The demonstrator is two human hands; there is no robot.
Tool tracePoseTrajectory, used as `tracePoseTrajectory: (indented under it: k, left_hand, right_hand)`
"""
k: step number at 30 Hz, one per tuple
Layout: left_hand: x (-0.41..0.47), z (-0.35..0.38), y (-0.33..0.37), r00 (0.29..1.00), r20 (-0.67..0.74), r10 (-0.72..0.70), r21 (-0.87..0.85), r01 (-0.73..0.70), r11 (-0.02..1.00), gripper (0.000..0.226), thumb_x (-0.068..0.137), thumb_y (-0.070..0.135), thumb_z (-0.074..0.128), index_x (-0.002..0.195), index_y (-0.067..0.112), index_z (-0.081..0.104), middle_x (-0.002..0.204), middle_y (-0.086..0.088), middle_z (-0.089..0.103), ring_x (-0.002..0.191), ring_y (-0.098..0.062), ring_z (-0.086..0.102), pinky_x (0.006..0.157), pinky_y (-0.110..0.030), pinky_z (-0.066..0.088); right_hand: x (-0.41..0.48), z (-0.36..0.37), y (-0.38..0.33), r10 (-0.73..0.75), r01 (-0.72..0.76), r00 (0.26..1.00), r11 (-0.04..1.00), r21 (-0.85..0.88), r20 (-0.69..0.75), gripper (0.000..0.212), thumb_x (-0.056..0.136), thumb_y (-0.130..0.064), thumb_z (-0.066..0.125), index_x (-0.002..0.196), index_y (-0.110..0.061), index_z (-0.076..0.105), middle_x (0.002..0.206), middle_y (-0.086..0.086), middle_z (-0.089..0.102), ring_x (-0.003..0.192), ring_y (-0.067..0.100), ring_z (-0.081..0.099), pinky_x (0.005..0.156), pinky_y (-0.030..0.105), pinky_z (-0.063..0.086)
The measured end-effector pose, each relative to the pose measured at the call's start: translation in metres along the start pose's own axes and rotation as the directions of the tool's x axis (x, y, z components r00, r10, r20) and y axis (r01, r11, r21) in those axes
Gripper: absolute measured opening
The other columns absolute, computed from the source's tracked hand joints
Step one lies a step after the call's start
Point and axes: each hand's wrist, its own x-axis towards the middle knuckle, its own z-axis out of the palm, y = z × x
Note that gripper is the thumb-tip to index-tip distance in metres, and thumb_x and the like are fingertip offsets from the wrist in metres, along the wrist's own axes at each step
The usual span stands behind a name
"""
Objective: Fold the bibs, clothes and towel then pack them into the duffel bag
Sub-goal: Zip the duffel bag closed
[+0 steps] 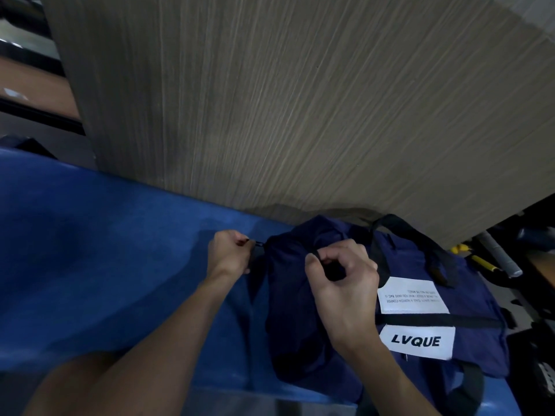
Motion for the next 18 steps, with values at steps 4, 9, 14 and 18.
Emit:
tracePoseTrajectory:
  k: [4,9,14,18]
  left_hand:
    - [-0.001,-0.001,-0.003,0.998,0.010,0.055,0.025,-0.055,0.998,0.007,0.091,0.010,0.069,0.085,0.010,0.066,0.078,-0.008,0.069,0.056,-0.017,0.066,0.043,-0.026,0.052]
    - [-0.007,-0.010,-0.002,0.989,-0.026,0.145,0.014,-0.144,0.989,0.013,0.091,0.011,0.068,0.083,0.021,0.062,0.084,-0.008,0.068,0.062,-0.018,0.063,0.049,-0.030,0.054]
    - [-0.042,-0.035,0.035,0.908,0.020,0.419,0.106,-0.419,0.902,0.025,0.092,0.011,0.066,0.085,0.035,0.063,0.084,0.010,0.069,0.082,-0.008,0.065,0.075,-0.026,0.051]
    - [-0.097,-0.031,0.087,0.749,0.132,0.649,0.165,-0.662,0.731,0.012,0.095,0.018,0.061,0.091,0.026,0.069,0.086,0.011,0.067,0.081,-0.005,0.062,0.071,-0.017,0.046]
  right_hand:
    - [0.001,0.000,0.003,0.013,-0.014,1.000,0.999,0.038,0.016,0.012,0.076,-0.024,0.069,0.066,-0.026,0.062,0.076,-0.015,0.060,0.086,0.008,0.055,0.091,0.045,0.042]
    - [0.004,0.000,0.006,-0.004,0.003,1.000,0.999,0.039,0.018,0.011,0.075,-0.032,0.068,0.067,-0.028,0.061,0.076,-0.015,0.060,0.082,0.008,0.056,0.085,0.053,0.045]
    - [0.004,-0.019,0.007,-0.068,0.062,0.996,0.993,0.101,0.058,0.019,0.084,-0.043,0.059,0.075,-0.028,0.066,0.083,-0.016,0.062,0.088,0.008,0.059,0.091,0.049,0.042]
    - [0.004,-0.067,0.039,-0.078,0.077,0.995,0.997,0.021,0.070,0.020,0.089,-0.040,0.049,0.085,-0.030,0.066,0.092,-0.016,0.061,0.093,0.006,0.057,0.094,0.040,0.036]
